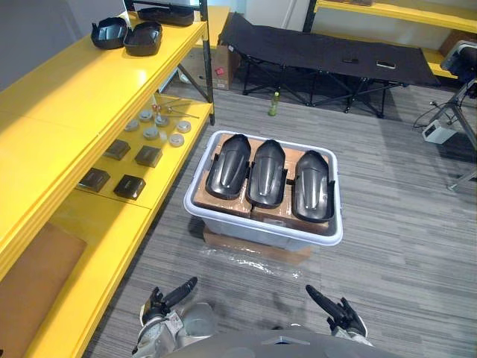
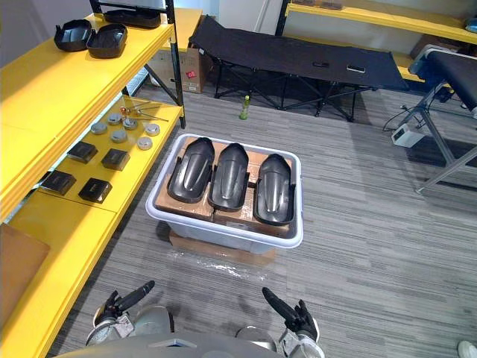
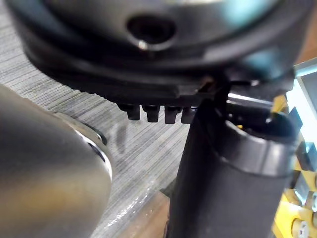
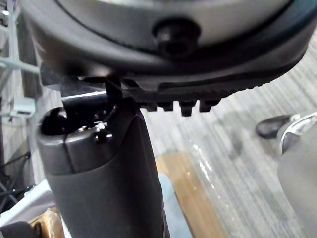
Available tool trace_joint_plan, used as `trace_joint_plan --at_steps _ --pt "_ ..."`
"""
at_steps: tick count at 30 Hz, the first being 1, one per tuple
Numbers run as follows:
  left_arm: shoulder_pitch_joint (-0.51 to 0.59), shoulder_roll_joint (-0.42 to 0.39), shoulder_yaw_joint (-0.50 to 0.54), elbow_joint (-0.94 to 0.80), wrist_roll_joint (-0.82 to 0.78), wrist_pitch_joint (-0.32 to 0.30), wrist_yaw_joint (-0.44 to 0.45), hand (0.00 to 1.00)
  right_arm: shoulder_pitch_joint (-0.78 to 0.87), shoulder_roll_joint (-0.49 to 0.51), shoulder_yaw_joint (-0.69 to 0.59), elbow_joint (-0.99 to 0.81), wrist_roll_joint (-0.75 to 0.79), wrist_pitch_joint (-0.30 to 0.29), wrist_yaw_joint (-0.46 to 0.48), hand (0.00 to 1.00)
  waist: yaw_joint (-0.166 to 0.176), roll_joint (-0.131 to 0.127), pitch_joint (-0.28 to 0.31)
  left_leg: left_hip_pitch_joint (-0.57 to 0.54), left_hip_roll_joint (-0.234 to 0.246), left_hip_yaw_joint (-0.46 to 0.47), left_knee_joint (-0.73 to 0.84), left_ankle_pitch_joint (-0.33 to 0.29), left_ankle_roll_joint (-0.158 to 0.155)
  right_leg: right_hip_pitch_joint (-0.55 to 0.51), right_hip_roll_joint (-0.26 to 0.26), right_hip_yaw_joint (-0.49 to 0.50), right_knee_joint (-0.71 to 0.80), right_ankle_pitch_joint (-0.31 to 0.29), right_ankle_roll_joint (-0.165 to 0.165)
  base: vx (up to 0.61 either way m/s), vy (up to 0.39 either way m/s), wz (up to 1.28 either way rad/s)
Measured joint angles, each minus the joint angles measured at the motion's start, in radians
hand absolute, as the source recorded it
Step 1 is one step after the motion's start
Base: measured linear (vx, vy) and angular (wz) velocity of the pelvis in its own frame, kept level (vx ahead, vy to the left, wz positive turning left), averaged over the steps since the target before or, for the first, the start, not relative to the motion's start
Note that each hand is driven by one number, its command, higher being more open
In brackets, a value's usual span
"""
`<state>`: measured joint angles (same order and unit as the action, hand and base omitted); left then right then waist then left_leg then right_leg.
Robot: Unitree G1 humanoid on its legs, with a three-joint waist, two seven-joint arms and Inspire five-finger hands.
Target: Walk over and take three plastic housings, then place them on the shelf
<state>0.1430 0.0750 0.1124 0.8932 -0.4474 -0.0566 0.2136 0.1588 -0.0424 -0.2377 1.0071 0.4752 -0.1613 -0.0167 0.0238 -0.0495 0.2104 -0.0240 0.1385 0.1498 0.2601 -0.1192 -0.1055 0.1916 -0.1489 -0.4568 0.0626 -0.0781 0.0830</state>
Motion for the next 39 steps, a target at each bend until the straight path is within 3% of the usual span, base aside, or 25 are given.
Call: trace_joint_plan --at_steps 2,11,21,38,39 --pt "-0.016 0.014 0.0 0.003 0.029 0.019 0.002 1.0 0.002 0.016 -0.009 0.0 0.003 -0.002 -0.001 1.0 0.0 -0.021 0.011 0.023 -0.026 0.012 -0.071 0.039 0.011 -0.012 -0.02 0.001 0.002 0.004 0.006 0.01 0.076 -0.01" --pt "-0.036 0.027 -0.038 0.021 0.066 0.039 0.004 1.0 0.014 0.031 -0.027 0.004 -0.036 -0.006 0.075 1.0 -0.006 -0.019 0.009 0.162 -0.097 0.042 -0.341 0.158 0.047 -0.019 -0.061 0.032 -0.014 0.023 0.037 -0.02 0.047 -0.09" --pt "-0.038 0.046 -0.06 0.062 0.058 0.047 -0.006 1.0 -0.025 0.049 0.015 0.024 -0.035 0.018 0.079 1.0 -0.002 -0.038 -0.007 0.175 -0.135 0.04 -0.35 0.168 0.058 0.002 -0.088 0.034 -0.033 0.042 0.066 0.0 0.046 0.01" --pt "-0.063 0.045 -0.027 0.127 0.058 0.061 -0.033 1.0 -0.067 0.026 0.015 0.099 -0.036 0.082 0.077 1.0 0.0 -0.04 -0.028 0.191 -0.15 0.034 -0.351 0.163 0.06 0.043 -0.088 0.019 -0.067 0.045 0.063 0.01 0.014 0.02" --pt "-0.058 0.048 -0.022 0.138 0.058 0.056 -0.051 1.0 -0.066 0.026 0.014 0.135 -0.037 0.085 0.056 1.0 -0.002 -0.059 -0.045 0.22 -0.164 0.033 -0.351 0.133 0.058 0.09 -0.093 -0.001 -0.1 0.04 0.05 0.0 0.0 0.0"
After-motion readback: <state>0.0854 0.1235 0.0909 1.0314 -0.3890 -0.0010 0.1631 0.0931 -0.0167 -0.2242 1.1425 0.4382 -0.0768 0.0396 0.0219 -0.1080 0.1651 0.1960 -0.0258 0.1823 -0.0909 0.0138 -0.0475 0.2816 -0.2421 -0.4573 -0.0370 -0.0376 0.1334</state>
